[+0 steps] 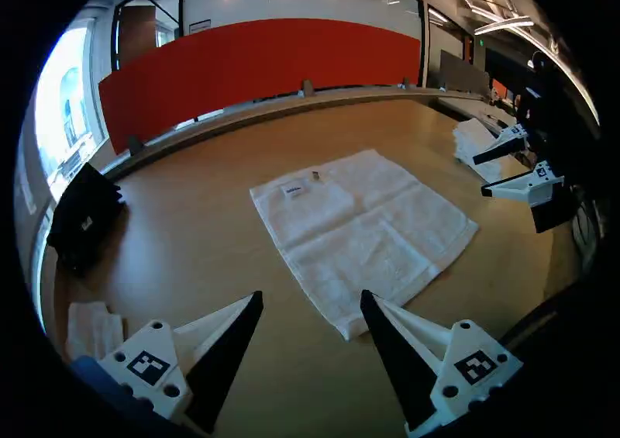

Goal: Fold towel

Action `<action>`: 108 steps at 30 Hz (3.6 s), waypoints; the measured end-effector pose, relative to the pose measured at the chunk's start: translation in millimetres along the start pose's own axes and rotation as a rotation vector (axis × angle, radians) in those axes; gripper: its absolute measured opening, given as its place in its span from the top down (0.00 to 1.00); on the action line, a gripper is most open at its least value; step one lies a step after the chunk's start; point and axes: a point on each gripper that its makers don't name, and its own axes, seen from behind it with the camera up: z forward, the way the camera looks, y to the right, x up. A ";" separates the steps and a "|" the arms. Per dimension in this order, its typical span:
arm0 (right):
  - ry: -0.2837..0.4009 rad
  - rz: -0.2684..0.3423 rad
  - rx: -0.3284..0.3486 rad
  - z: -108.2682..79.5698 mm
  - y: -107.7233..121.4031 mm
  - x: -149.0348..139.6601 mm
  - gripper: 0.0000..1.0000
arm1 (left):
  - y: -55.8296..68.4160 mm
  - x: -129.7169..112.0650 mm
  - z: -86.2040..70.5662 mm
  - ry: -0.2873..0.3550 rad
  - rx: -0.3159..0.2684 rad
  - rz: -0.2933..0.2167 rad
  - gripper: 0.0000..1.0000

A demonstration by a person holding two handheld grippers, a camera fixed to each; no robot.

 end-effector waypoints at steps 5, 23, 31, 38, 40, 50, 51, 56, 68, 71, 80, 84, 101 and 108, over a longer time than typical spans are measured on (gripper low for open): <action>-0.032 0.001 0.013 4.1 -7.5 -18.3 0.00 | 8.2 -15.1 6.7 -0.040 -0.020 -0.002 0.07; -0.091 0.005 0.037 10.2 -19.3 -50.7 0.00 | 29.2 -49.9 22.7 -0.152 -0.079 0.033 0.07; -0.129 0.007 0.050 14.7 -20.1 -67.9 0.05 | 32.9 -58.9 29.2 -0.193 -0.086 0.042 0.07; -0.143 0.001 0.063 16.1 -21.4 -76.3 0.16 | 43.3 -64.5 34.3 -0.214 -0.104 0.036 0.10; -0.144 0.001 0.064 16.0 -21.3 -77.1 0.20 | 43.9 -66.9 35.7 -0.224 -0.100 0.035 0.14; -0.146 0.024 0.069 15.3 -19.0 -78.3 0.36 | 42.0 -67.5 36.0 -0.254 -0.079 0.003 0.30; -0.148 0.025 0.070 15.4 -19.1 -79.1 0.36 | 41.9 -67.5 36.0 -0.256 -0.077 0.003 0.32; -0.161 0.022 0.082 16.7 -21.5 -85.3 0.41 | 41.5 -67.8 36.2 -0.263 -0.065 0.013 0.38; -0.164 0.028 0.090 18.4 -22.3 -88.0 0.48 | 44.3 -65.3 38.7 -0.282 -0.066 0.034 0.48; -0.162 0.032 0.090 19.2 -21.5 -86.9 0.51 | 43.8 -64.5 39.5 -0.284 -0.060 0.027 0.51; -0.158 0.040 0.096 19.4 -22.3 -85.5 0.64 | 40.0 -64.7 39.5 -0.290 -0.051 0.010 0.63; -0.158 0.044 0.094 19.8 -22.4 -85.2 0.75 | 39.4 -65.4 39.3 -0.294 -0.046 0.006 0.67; -0.150 0.052 0.091 17.8 -22.5 -79.4 0.91 | 40.8 -65.0 36.6 -0.298 -0.049 -0.008 0.87; -0.137 0.049 0.093 14.6 -23.0 -72.8 0.92 | 40.5 -59.9 33.0 -0.287 -0.044 -0.027 0.88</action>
